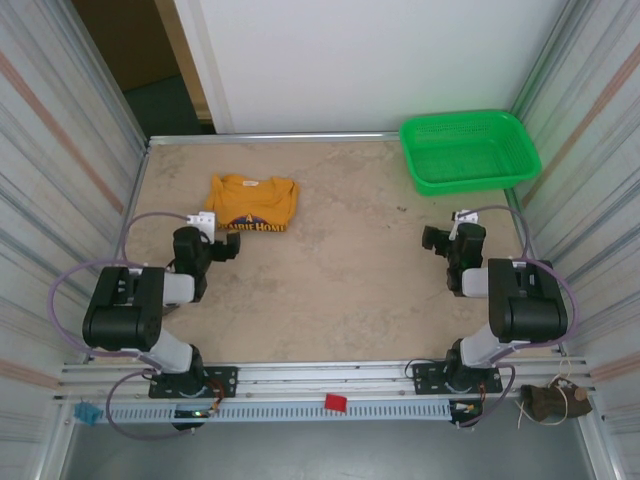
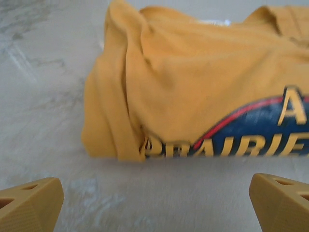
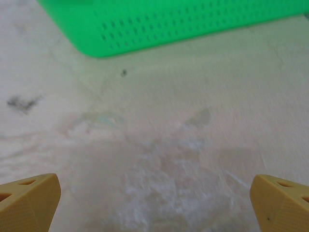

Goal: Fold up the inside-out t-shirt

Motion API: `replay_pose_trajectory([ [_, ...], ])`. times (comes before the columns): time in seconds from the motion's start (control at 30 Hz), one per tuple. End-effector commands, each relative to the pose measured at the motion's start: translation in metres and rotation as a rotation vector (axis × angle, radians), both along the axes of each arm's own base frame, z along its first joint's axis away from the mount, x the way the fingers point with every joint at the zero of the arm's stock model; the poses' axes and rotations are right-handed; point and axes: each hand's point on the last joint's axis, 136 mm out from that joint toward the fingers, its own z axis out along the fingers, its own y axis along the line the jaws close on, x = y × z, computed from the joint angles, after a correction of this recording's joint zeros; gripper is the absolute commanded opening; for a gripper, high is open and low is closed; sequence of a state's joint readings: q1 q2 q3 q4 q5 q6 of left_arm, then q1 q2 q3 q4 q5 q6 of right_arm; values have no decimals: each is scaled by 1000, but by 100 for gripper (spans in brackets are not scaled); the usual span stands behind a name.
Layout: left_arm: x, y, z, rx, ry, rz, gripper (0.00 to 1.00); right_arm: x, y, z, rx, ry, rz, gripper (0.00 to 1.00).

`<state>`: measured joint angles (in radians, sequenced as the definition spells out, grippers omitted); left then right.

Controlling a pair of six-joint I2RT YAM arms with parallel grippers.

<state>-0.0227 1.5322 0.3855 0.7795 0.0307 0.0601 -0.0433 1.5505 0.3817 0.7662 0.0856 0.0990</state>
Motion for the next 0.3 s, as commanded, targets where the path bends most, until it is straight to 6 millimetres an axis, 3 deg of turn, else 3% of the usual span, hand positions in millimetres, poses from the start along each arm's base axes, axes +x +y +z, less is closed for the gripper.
replay_pose_trajectory([
  [0.0, 12, -2, 19, -13, -50, -34, 99, 11, 8, 23, -18, -81, 18, 99],
  [0.27, 12, -1, 17, -19, -35, -35, 99, 14, 12, 19, 15, -59, 65, 99],
])
